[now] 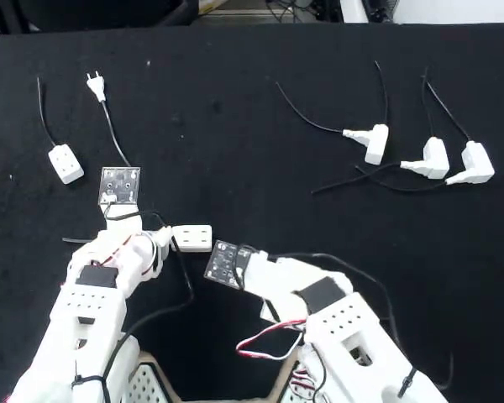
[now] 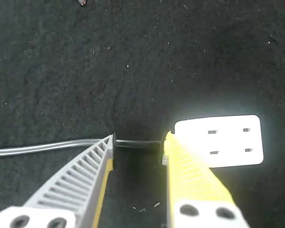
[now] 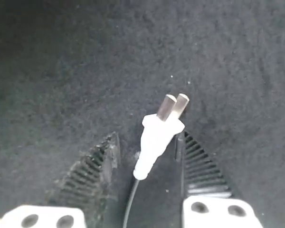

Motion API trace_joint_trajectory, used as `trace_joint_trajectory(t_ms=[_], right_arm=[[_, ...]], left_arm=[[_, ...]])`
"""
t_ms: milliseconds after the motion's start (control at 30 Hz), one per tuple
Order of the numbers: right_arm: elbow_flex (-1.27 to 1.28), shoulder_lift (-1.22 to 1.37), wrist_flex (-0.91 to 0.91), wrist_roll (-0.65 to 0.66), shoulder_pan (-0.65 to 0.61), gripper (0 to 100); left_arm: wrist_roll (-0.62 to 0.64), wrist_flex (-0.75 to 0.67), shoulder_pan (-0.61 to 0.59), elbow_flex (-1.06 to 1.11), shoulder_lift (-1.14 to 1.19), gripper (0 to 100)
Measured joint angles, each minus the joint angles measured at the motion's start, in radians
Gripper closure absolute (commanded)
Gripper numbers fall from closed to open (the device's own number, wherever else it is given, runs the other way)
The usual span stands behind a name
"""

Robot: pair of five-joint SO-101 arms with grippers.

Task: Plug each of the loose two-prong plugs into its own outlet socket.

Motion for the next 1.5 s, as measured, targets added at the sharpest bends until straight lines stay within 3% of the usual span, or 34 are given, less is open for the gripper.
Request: trace_joint_trajectory(t_ms=[133,367,567,633,733,967,1100,1333,1500], right_arm=[[0.002,0.000,-0.052,-0.003,0.015,82.2],[0.009,0.000,-0.161,-0.006,0.173,82.2],[0.009,0.000,-0.175,-0.006,0.187,82.3],[0.009,0.000,-0.175,-0.006,0.187,86.1],[0.009,0.000,-0.175,-0.006,0.189,99.4],[0.009,0.000,-0.175,-0.006,0.195,98.8],[-0.080,0.000,-0.094,-0.011,0.195,98.8],[-0.279,0.000,0.144,-0.144,0.195,98.8],[-0.322,0.046,0.229,-0.161,0.140,98.8]], left_arm=[[0.000,0.000,0.000,0.000,0.000,82],[0.000,0.000,0.000,0.000,0.000,82],[0.000,0.000,0.000,0.000,0.000,82],[0.000,0.000,0.000,0.000,0.000,82],[0.000,0.000,0.000,0.000,0.000,82],[0.000,0.000,0.000,0.000,0.000,82],[0.000,0.000,0.000,0.000,0.000,82],[0.000,0.000,0.000,0.000,0.000,82],[0.000,0.000,0.000,0.000,0.000,82]])
